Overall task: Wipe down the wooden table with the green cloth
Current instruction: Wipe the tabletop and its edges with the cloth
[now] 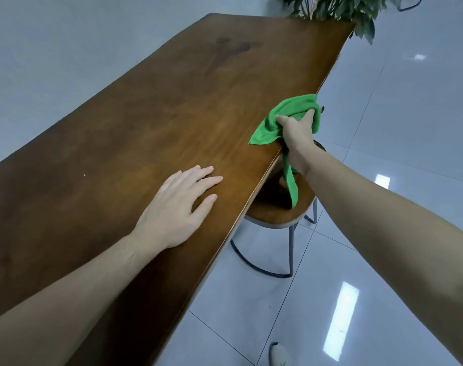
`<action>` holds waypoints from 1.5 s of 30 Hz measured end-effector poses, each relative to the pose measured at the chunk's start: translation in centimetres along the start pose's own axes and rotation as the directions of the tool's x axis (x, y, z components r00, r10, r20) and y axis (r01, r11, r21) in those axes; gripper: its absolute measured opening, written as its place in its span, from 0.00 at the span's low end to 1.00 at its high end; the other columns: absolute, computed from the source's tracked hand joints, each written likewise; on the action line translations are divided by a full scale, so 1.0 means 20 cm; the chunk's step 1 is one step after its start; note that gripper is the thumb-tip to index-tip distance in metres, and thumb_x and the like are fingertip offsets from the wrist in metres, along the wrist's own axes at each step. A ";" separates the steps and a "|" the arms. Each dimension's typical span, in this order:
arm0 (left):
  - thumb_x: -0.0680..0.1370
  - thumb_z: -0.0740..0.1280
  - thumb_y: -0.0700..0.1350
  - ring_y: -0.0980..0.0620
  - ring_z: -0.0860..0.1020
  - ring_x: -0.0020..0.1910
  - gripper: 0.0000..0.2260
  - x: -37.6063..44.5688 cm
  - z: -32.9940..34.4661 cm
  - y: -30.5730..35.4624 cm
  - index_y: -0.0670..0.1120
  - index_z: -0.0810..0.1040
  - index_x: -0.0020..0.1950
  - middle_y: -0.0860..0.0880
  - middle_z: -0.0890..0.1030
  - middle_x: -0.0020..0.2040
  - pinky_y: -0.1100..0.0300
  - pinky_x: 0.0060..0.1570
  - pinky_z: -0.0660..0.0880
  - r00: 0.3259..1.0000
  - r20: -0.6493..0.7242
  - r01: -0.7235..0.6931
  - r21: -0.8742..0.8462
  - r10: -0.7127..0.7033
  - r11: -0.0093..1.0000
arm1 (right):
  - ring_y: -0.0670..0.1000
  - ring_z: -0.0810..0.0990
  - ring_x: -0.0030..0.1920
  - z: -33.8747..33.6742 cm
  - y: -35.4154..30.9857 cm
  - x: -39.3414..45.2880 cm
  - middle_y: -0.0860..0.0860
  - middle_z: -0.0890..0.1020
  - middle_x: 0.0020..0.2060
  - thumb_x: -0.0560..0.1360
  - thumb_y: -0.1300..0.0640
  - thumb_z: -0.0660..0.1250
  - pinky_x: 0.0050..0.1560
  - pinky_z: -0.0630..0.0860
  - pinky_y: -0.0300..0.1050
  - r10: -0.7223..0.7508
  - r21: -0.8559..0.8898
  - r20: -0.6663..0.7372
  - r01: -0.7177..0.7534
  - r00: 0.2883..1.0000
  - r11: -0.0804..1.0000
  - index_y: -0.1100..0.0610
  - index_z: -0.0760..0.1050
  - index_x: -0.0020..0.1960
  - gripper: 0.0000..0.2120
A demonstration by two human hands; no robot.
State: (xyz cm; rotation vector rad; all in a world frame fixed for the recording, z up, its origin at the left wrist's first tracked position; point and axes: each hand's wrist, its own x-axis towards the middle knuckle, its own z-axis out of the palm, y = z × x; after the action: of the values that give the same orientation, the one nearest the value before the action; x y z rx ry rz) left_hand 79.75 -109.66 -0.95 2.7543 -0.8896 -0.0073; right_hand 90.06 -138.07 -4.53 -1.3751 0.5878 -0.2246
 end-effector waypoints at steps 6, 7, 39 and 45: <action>0.82 0.51 0.59 0.59 0.58 0.77 0.22 0.00 0.00 0.00 0.58 0.67 0.74 0.58 0.65 0.76 0.51 0.77 0.54 1.000 -0.010 -0.008 0.005 0.008 1.000 | 0.54 0.76 0.59 0.04 0.04 -0.18 0.53 0.71 0.63 0.64 0.51 0.68 0.66 0.75 0.57 -0.050 -0.037 -0.011 0.050 0.999 0.998 0.49 0.60 0.61 0.28; 0.82 0.51 0.59 0.59 0.58 0.77 0.21 -0.01 0.00 0.00 0.58 0.67 0.74 0.58 0.65 0.76 0.51 0.77 0.54 1.000 -0.013 -0.012 0.006 0.012 1.000 | 0.54 0.76 0.59 0.06 0.06 -0.24 0.54 0.71 0.63 0.64 0.51 0.69 0.66 0.75 0.57 -0.051 -0.035 0.002 0.051 0.999 0.998 0.50 0.60 0.63 0.30; 0.84 0.55 0.54 0.59 0.61 0.76 0.17 -1.10 -0.13 -0.30 0.57 0.72 0.71 0.57 0.69 0.74 0.52 0.76 0.56 0.994 -0.008 -0.111 -0.171 0.111 0.979 | 0.51 0.60 0.77 0.45 0.52 -1.84 0.47 0.52 0.79 0.61 0.48 0.81 0.77 0.61 0.54 -0.100 -0.136 0.039 0.105 0.994 0.985 0.50 0.42 0.82 0.63; 0.84 0.55 0.52 0.58 0.64 0.74 0.16 -1.14 -0.15 -0.25 0.55 0.73 0.71 0.56 0.70 0.74 0.58 0.75 0.57 0.997 -0.080 -0.011 -0.097 0.003 0.995 | 0.49 0.49 0.81 0.41 0.40 -1.59 0.48 0.42 0.82 0.71 0.52 0.77 0.79 0.54 0.51 -0.117 -0.235 0.029 0.121 0.993 0.965 0.52 0.43 0.83 0.53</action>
State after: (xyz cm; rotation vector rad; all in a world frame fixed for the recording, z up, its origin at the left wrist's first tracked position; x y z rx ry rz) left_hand 64.26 -91.89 -0.91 2.6421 -0.8544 0.0594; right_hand 66.15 -114.24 -3.30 -1.6438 0.5318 -0.2464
